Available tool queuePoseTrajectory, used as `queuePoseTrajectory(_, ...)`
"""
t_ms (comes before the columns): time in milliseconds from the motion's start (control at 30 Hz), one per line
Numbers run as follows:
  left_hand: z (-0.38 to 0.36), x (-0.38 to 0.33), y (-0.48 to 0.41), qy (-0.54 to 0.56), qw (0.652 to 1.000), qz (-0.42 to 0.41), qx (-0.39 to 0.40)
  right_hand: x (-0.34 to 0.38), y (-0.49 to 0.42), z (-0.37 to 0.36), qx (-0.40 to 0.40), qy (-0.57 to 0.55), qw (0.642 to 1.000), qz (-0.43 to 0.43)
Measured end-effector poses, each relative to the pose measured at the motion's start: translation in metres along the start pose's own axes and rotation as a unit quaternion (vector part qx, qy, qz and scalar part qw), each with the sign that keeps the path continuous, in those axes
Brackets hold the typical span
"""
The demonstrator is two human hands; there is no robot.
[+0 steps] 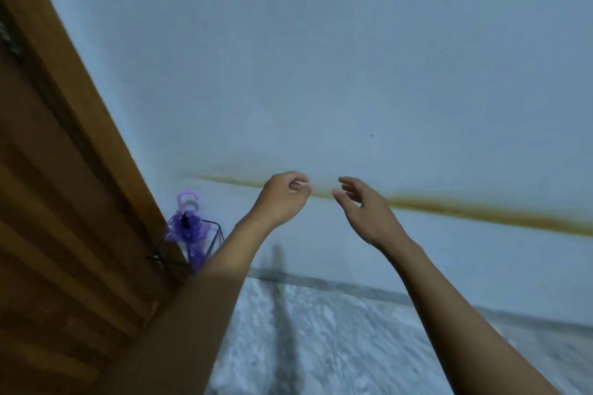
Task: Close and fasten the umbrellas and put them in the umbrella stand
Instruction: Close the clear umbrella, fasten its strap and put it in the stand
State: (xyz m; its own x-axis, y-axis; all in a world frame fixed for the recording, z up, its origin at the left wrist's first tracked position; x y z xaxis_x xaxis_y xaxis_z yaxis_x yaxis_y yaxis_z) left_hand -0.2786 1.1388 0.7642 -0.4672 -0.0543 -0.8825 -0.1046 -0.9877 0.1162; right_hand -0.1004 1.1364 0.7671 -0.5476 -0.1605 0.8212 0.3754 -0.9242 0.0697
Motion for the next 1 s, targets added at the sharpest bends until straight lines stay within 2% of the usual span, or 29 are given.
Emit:
queuePoseTrajectory(200, -0.166, -0.120, 0.012, -0.047, 0.986, -0.102, 0.124, -0.081, 0.143, 0.120, -0.135, 0.000, 0.988, -0.080)
queuePoseTrajectory(400, -0.391, -0.220, 0.076, -0.081, 0.940, -0.185, 0.276, -0.190, 0.348, 0.217, -0.266, -0.017, 0.944, -0.194)
queuePoseTrajectory(533, -0.538, -0.273, 0.148, -0.101, 0.890, -0.237, 0.376, -0.247, 0.493, 0.258, -0.342, -0.025, 0.903, -0.260)
queuePoseTrajectory(700, -0.687, -0.318, 0.252, -0.119, 0.817, -0.280, 0.490, -0.294, 0.663, 0.268, -0.426, -0.068, 0.840, -0.329)
queuePoseTrajectory(1000, -0.881, -0.338, 0.445, -0.176, 0.648, -0.341, 0.658, -0.334, 0.906, 0.213, -0.590, -0.138, 0.666, -0.435)
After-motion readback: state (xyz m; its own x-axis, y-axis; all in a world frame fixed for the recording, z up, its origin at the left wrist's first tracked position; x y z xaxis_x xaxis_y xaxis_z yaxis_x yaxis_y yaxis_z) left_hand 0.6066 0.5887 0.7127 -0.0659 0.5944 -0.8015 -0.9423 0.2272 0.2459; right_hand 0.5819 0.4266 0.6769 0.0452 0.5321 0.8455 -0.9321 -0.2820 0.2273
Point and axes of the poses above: each hand's wrist, its own y-axis away from the middle knuckle, its own z-axis out of the back of the hand, x = y × z, the point moved 9 cm from there along -y, towards the middle knuckle, and after that the axes turned 15 degrees about x, right-handed, at the moved point
